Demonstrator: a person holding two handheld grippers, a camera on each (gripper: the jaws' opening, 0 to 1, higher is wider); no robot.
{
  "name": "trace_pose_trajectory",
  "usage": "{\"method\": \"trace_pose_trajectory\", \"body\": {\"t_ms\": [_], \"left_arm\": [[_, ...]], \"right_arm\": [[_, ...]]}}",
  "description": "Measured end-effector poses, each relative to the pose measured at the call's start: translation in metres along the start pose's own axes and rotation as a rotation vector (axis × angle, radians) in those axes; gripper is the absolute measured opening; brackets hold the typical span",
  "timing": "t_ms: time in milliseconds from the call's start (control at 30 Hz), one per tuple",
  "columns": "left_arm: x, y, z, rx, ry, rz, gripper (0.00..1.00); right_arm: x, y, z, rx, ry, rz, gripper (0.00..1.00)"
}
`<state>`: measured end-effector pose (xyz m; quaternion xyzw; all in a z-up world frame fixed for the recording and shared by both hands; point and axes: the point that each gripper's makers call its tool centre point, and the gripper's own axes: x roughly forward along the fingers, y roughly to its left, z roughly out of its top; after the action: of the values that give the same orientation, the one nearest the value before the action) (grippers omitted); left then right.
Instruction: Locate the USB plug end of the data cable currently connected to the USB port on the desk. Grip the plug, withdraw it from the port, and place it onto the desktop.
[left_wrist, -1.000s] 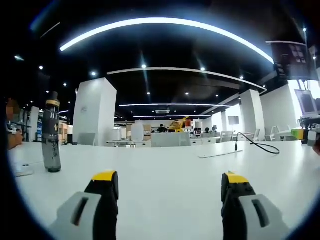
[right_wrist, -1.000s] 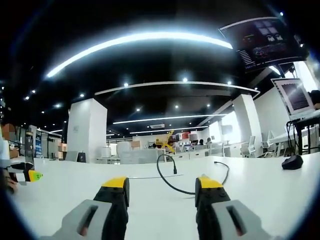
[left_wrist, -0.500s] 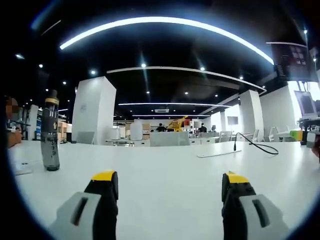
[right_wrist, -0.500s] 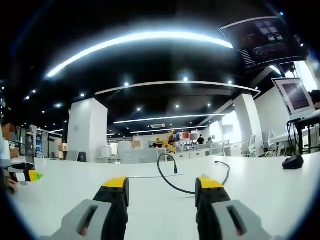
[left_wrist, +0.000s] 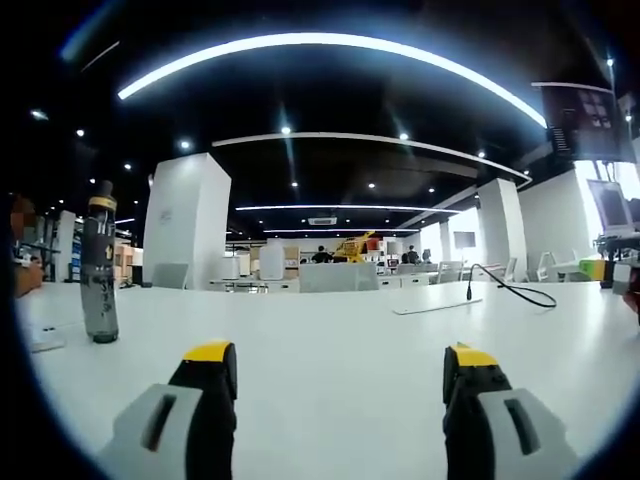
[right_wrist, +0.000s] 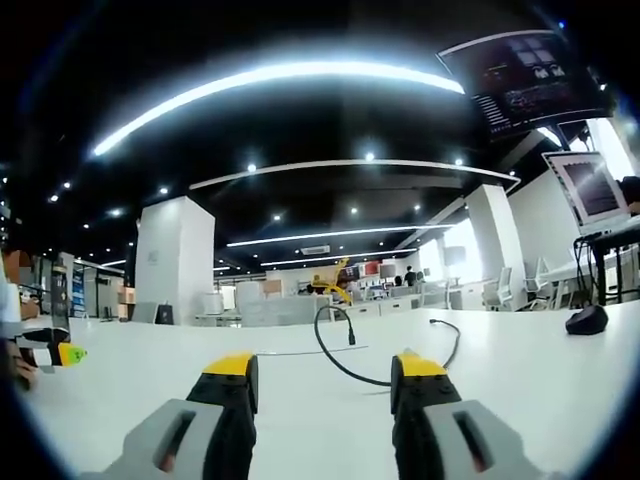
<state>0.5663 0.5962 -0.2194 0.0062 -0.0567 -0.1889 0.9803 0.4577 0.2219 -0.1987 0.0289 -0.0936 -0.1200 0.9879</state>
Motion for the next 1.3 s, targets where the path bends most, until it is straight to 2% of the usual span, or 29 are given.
{"method": "trace_pose_trajectory", "body": {"t_ms": [600, 867, 1300], "left_arm": [[0.003, -0.001, 0.006, -0.006, -0.011, -0.02, 0.85], [0.008, -0.01, 0.005, -0.024, -0.001, -0.063, 0.85], [0.011, -0.013, 0.017, -0.017, -0.013, -0.088, 0.85]], "right_arm": [[0.004, -0.003, -0.002, 0.008, 0.02, 0.001, 0.54], [0.008, 0.003, 0.0, -0.007, 0.025, 0.026, 0.54], [0.009, 0.001, 0.001, 0.019, 0.024, 0.049, 0.54]]}}
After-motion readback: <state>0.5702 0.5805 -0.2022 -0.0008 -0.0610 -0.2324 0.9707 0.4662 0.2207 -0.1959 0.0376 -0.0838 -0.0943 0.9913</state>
